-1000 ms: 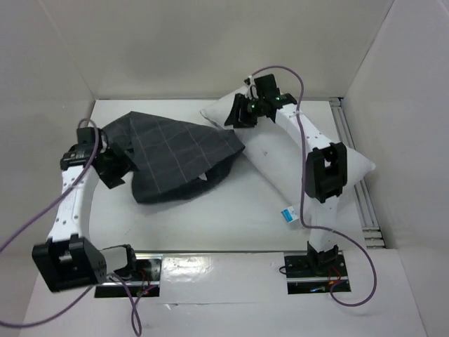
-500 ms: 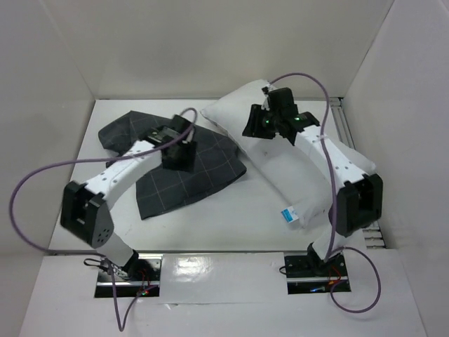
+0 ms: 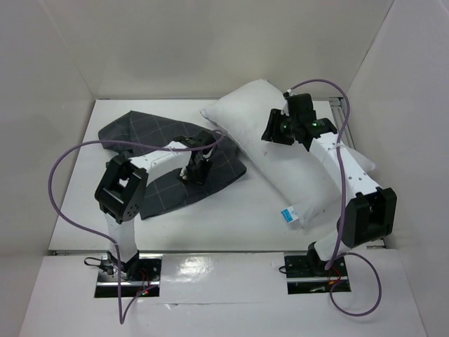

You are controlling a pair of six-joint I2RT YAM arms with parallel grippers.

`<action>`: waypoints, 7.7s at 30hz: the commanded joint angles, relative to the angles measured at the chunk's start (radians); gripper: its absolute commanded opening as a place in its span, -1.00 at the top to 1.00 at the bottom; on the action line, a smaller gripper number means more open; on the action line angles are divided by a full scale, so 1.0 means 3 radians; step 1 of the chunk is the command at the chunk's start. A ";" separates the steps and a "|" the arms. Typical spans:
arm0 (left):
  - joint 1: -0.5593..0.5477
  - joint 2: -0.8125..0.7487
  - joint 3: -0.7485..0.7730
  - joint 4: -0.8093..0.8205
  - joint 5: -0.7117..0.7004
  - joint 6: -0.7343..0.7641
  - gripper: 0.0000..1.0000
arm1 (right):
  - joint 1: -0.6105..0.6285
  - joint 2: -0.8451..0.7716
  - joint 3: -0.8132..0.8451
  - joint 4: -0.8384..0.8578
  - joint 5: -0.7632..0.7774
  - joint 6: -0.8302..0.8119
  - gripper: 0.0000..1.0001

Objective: Put the pillow into the pillowcase

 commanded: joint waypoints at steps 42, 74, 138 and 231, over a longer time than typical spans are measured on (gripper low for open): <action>0.0331 -0.0108 0.0755 -0.0595 0.0809 0.0101 0.53 | 0.0006 0.1272 0.1830 0.0069 0.0380 -0.0379 1.00; 0.1097 -0.0180 0.0943 -0.0344 0.2481 0.0081 1.00 | -0.0394 -0.1229 0.0418 -0.0513 -0.0506 -0.0665 1.00; 0.1962 -0.0144 0.1553 -0.0252 0.2415 -0.0354 1.00 | 0.2015 0.0463 0.0704 -0.0615 0.0087 -0.0563 1.00; 0.1466 -0.1611 0.0412 -0.1060 0.2164 0.0034 1.00 | 0.0271 0.1046 0.0688 0.1011 0.0321 0.0859 1.00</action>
